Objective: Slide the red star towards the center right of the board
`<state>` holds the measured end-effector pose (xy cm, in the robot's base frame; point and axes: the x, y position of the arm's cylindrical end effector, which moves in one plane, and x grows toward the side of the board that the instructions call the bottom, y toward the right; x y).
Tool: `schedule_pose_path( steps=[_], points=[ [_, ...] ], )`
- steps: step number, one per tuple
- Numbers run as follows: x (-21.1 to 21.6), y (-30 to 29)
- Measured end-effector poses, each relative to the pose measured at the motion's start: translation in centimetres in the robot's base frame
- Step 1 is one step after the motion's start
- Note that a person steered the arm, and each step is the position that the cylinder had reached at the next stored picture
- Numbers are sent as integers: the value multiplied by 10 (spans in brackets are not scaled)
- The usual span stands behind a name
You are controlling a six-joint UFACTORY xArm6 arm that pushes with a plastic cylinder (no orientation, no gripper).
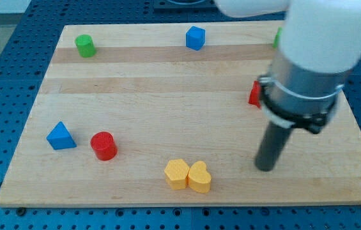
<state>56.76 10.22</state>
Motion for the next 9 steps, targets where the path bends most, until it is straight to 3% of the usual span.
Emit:
schedule_pose_path(
  steps=[1,2,3,4,9],
  points=[
    [-31,-38],
    [-114,-56],
    [-153,-55],
    [-168,-12],
    [-160,89]
  ],
)
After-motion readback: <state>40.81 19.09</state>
